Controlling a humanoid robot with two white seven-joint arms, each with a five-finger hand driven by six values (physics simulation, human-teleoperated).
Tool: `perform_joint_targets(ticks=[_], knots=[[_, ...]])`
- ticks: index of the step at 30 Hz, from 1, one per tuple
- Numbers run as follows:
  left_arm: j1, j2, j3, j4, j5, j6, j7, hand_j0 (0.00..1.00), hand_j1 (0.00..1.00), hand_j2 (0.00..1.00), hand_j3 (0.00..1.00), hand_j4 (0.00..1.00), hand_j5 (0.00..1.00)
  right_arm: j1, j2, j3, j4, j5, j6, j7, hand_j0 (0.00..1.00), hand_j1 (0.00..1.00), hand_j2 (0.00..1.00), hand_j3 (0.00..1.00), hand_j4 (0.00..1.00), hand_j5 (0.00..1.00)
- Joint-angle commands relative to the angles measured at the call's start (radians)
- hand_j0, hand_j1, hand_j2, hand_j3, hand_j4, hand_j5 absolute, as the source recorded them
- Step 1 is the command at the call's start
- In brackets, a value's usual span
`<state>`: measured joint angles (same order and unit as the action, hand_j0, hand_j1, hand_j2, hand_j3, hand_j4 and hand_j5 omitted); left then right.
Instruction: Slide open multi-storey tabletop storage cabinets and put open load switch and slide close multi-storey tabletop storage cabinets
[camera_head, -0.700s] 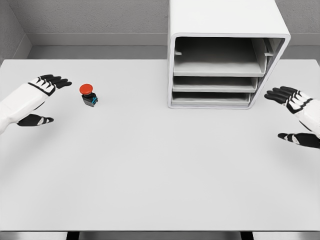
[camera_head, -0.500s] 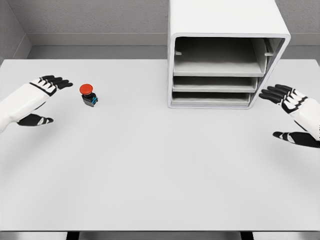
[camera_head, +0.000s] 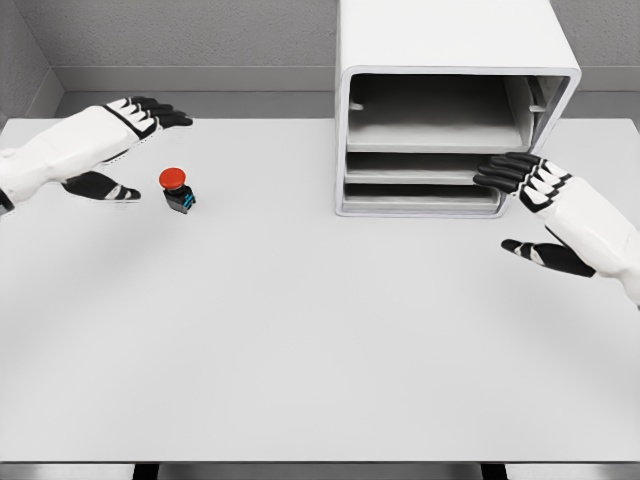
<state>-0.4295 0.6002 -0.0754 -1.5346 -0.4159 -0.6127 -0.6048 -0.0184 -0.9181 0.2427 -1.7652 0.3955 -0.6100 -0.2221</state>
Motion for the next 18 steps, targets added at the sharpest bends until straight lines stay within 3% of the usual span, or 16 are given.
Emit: perform_joint_targets(ticks=[1,3,6,11,14,18], knots=[[-0.003,-0.02,-0.029,0.005,0.009,0.002,-0.006,1.0,1.0,1.0,1.0,1.0,1.0,-0.005,0.001,0.038,0.0,-0.003,-0.001,0.0,0.87,0.87,0.87,0.87,0.87,0.87],[-0.034,-0.019,-0.067,0.022,0.008,0.002,-0.006,1.0,1.0,1.0,1.0,1.0,1.0,-0.061,-0.001,0.092,0.0,-0.003,-0.001,0.012,0.85,0.85,0.85,0.85,0.85,0.85],[-0.084,-0.019,-0.142,0.116,0.006,0.002,-0.006,1.0,1.0,1.0,1.0,1.0,1.0,-0.126,-0.001,0.133,0.0,-0.006,-0.001,0.018,0.83,0.83,0.83,0.83,0.83,0.83],[-0.121,0.004,-0.224,0.214,0.006,0.002,-0.006,1.0,1.0,1.0,1.0,1.0,1.0,-0.272,0.001,0.257,0.009,-0.014,-0.001,0.018,0.83,0.83,0.83,0.83,0.83,0.83],[-0.16,0.004,-0.268,0.281,0.006,0.002,-0.006,1.0,1.0,1.0,1.0,1.0,1.0,-0.319,0.019,0.288,0.009,-0.014,-0.001,0.02,0.83,0.83,0.83,0.83,0.83,0.83],[-0.169,0.003,-0.27,0.291,0.002,0.002,-0.006,1.0,1.0,1.0,1.0,1.0,1.0,-0.354,0.088,0.314,0.056,-0.014,-0.001,0.075,0.83,0.83,0.83,0.83,0.83,0.83]])
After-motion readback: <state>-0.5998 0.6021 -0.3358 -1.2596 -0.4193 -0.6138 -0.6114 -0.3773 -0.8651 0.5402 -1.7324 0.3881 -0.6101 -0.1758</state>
